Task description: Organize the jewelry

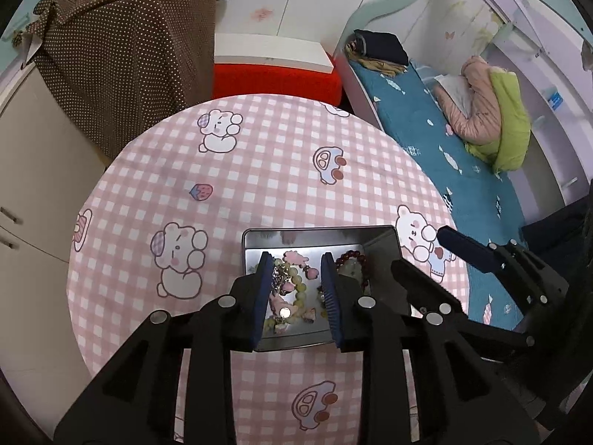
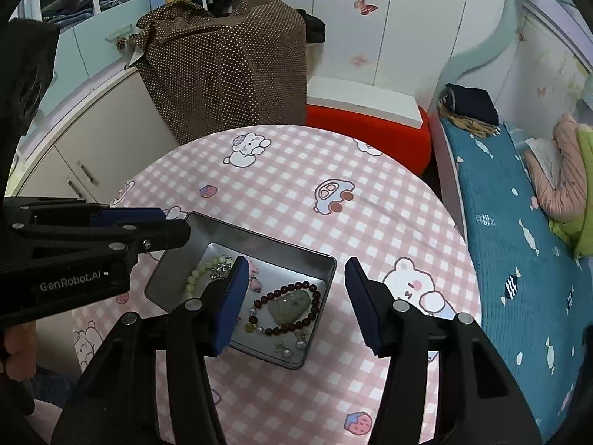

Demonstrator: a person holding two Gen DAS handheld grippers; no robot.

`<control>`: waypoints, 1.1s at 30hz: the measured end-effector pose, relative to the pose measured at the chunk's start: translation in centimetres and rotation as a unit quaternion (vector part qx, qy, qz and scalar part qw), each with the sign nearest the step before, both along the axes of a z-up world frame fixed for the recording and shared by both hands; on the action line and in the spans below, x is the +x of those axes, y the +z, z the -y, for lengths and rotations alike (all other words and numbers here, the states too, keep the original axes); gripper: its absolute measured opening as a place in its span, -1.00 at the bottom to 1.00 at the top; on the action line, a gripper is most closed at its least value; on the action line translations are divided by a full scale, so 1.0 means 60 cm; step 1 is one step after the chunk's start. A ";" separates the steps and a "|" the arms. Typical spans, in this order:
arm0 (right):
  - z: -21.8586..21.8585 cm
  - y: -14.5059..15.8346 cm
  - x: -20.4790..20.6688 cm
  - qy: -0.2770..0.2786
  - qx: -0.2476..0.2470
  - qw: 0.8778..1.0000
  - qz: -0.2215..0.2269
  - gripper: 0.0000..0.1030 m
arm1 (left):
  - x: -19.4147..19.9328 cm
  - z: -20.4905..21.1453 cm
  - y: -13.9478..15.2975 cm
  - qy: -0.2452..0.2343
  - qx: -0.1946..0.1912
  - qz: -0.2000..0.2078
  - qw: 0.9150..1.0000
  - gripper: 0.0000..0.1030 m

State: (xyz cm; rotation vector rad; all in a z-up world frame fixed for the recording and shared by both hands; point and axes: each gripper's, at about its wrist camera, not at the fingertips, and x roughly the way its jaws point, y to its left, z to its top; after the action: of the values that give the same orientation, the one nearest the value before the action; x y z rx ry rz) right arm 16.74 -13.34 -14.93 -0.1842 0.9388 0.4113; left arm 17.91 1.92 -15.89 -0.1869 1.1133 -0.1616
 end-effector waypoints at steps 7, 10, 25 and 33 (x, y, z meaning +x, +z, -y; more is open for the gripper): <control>0.003 0.011 -0.014 -0.002 0.000 1.000 0.009 -0.01 | -0.011 0.008 0.007 -0.005 0.006 0.003 1.000 -0.40; 0.005 0.019 -0.022 -0.006 0.001 1.000 0.016 0.00 | -0.020 0.013 0.015 -0.007 0.011 0.010 1.000 -0.25; 0.044 0.079 -0.095 -0.040 0.018 0.996 0.074 0.17 | -0.094 0.032 0.088 -0.003 0.038 0.081 0.996 0.10; 0.074 0.121 -0.140 -0.058 0.038 0.991 0.113 0.27 | -0.140 0.047 0.132 -0.003 0.055 0.121 0.991 0.32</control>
State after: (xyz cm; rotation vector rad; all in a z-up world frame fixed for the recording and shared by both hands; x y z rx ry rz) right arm 8.33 -17.78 -7.67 -0.1037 0.7058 0.3110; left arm 9.51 -0.91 -7.95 -0.0622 0.8790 -0.1238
